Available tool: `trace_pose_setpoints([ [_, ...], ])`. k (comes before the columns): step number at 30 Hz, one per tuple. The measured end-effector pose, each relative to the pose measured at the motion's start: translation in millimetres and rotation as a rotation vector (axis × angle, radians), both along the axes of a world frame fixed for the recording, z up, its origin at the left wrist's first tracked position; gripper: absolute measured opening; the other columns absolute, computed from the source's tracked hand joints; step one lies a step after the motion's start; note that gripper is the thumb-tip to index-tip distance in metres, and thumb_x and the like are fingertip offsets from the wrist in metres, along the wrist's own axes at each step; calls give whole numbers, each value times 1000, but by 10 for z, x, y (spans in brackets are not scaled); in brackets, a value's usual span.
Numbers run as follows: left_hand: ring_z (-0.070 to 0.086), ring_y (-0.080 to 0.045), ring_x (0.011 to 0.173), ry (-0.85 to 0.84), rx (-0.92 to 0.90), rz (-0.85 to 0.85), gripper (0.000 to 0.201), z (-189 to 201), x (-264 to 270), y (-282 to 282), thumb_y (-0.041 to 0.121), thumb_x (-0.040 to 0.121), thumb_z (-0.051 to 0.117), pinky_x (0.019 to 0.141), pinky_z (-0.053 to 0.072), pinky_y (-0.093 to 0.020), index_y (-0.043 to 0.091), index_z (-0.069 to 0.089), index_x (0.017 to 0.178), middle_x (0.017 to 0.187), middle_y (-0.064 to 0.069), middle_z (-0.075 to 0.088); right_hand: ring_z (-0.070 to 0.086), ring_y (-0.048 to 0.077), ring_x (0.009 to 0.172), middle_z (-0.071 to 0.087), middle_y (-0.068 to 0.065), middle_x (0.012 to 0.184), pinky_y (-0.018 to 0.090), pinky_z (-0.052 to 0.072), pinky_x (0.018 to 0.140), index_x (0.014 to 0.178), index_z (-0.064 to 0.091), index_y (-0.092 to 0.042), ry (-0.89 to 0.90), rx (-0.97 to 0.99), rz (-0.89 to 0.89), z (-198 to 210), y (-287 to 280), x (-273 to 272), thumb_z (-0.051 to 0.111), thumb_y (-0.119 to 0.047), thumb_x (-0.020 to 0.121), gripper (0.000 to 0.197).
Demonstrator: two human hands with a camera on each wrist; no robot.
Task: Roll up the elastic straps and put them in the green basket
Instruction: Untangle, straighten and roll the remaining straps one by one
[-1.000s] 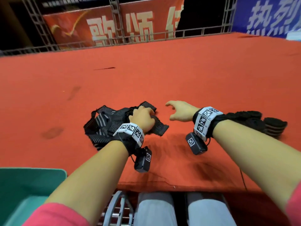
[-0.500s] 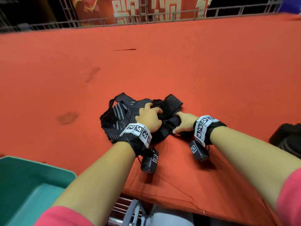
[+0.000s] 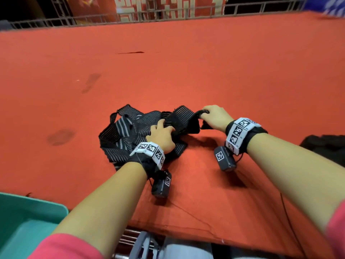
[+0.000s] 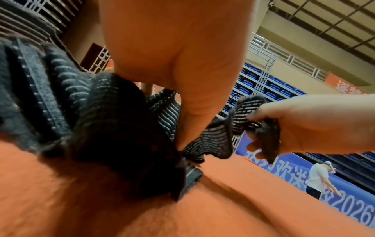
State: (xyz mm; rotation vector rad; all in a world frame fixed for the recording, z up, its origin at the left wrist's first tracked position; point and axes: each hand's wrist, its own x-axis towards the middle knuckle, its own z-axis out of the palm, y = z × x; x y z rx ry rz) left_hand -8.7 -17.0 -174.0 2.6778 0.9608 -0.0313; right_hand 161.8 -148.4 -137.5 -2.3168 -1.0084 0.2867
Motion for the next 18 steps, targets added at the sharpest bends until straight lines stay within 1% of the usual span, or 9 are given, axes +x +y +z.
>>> trace_pose_setpoints([
  [4, 11, -33, 145, -21, -37, 14, 64, 138, 22, -74, 26, 78, 71, 108, 34, -60, 35, 47, 137, 162, 0, 5, 65, 28, 87, 71, 7, 88, 36, 51, 77, 86, 66, -14, 19, 129, -14, 328, -155, -14, 57, -27, 93, 18],
  [6, 4, -33, 148, -38, -32, 19, 66, 210, 14, -132, 31, 78, 72, 110, 29, -64, 34, 45, 138, 164, -1, 1, 63, 28, 86, 69, 7, 87, 34, 48, 72, 85, 65, -14, -6, 170, -24, 475, -231, -39, 58, -27, 93, 17],
  [7, 1, -33, 149, -46, -23, 18, 67, 244, 10, -170, 33, 78, 73, 110, 25, -66, 34, 44, 138, 164, -2, 0, 64, 29, 86, 69, 7, 87, 34, 49, 73, 85, 65, -14, -10, 185, -32, 547, -275, -60, 58, -27, 92, 17],
  [8, -1, -33, 150, -60, -8, 16, 68, 276, 7, -209, 36, 79, 73, 111, 22, -68, 34, 43, 139, 164, -2, -1, 66, 29, 86, 70, 8, 87, 37, 53, 76, 85, 66, -13, 2, 205, -37, 610, -313, -74, 58, -29, 90, 18],
  [10, -1, -32, 150, -115, 23, 7, 72, 357, 17, -299, 43, 78, 74, 112, 17, -69, 32, 40, 141, 164, -3, 2, 70, 30, 85, 72, 8, 84, 49, 58, 81, 84, 67, -15, 43, 253, -40, 717, -388, -99, 58, -36, 80, 24],
  [12, 5, -31, 150, -208, 41, -16, 80, 440, 56, -388, 49, 78, 73, 113, 19, -66, 31, 35, 145, 163, -4, 10, 71, 30, 83, 72, 7, 80, 53, 58, 79, 82, 68, -19, 57, 295, -33, 794, -444, -100, 57, -41, 73, 26],
  [14, 18, -31, 146, -300, 40, -50, 80, 537, 106, -482, 53, 78, 71, 111, 27, -62, 33, 35, 146, 157, -2, 25, 71, 30, 83, 72, 6, 79, 53, 58, 80, 81, 68, -22, 55, 330, -25, 882, -484, -139, 58, -42, 72, 24],
  [16, 34, -30, 136, -324, 40, -85, 67, 608, 167, -565, 56, 79, 67, 104, 35, -58, 37, 44, 139, 145, 2, 42, 70, 28, 86, 73, 5, 81, 48, 57, 83, 83, 69, -20, 36, 358, -26, 985, -546, -227, 59, -37, 79, 20],
  [18, 50, -31, 122, -329, 29, -100, 44, 624, 228, -624, 54, 81, 63, 95, 42, -53, 37, 58, 121, 125, 2, 59, 68, 28, 89, 72, 8, 86, 41, 55, 81, 88, 69, -14, 8, 365, -33, 1049, -604, -270, 60, -29, 88, 18],
])
